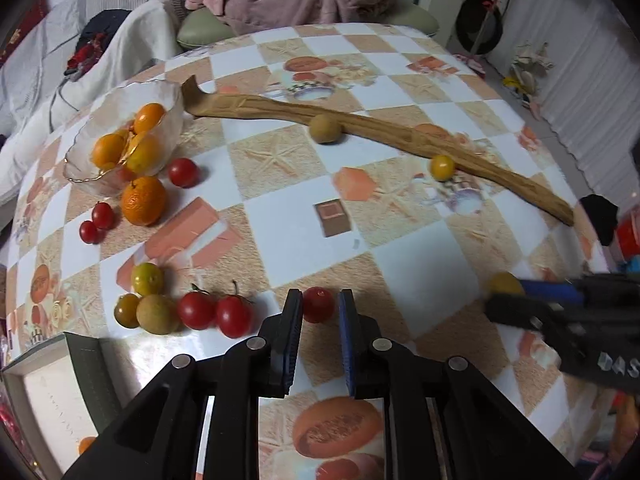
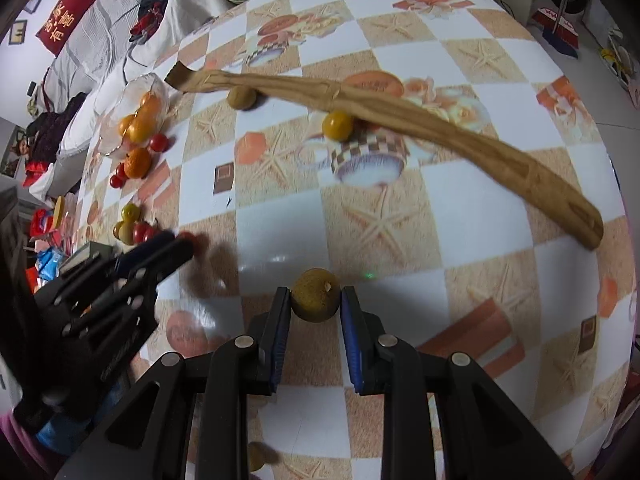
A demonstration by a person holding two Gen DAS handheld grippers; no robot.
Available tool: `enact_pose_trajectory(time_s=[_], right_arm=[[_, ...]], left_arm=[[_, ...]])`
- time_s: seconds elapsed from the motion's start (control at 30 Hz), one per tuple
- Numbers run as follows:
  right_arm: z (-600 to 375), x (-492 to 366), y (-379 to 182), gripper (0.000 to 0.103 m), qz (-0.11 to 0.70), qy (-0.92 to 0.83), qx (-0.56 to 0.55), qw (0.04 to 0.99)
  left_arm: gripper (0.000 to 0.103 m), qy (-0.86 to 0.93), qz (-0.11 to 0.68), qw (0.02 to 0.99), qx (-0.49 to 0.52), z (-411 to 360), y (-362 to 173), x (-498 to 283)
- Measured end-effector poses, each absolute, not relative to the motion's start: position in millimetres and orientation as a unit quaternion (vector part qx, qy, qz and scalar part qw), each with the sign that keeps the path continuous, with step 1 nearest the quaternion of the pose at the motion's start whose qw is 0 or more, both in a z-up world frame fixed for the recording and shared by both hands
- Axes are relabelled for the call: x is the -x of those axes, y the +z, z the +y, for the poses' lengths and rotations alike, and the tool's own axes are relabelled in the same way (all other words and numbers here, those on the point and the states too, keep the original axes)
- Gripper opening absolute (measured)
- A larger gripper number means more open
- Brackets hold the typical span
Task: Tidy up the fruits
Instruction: 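Grasp a red cherry tomato with the left tool while the right grasps a green-brown fruit, then carry both held fruits over the white tray and open both tools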
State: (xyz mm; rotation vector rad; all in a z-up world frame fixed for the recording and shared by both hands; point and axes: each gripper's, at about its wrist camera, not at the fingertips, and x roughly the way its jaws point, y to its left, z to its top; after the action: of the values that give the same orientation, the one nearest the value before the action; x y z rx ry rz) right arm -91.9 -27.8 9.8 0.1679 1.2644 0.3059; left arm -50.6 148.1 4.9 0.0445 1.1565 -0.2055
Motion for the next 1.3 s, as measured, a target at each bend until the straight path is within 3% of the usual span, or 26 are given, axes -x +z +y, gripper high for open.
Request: enact_pose_trajectory(time_s=[0.37, 0.53, 0.77, 1.3], right_arm=[[-30, 99, 12, 0.027, 0.590, 0.142, -0.088, 0.790], [-32, 104, 16, 0.027, 0.587, 0.144, -0.088, 0.792], [-27, 112, 22, 0.027, 0.585, 0.151, -0.083, 0.793], [79, 139, 38, 0.027, 0.582, 0.232, -0.028, 0.779]], left_arm=[[0.019, -0.098, 0.531, 0.837, -0.093, 132, -6, 49], [0.019, -0.127, 0.550, 0.825, -0.019, 141, 0, 54], [0.019, -0.128, 0.548, 0.826, 0.010, 153, 21, 74], [0.019, -0.006, 0.540, 0.841, 0.045, 278, 55, 154]])
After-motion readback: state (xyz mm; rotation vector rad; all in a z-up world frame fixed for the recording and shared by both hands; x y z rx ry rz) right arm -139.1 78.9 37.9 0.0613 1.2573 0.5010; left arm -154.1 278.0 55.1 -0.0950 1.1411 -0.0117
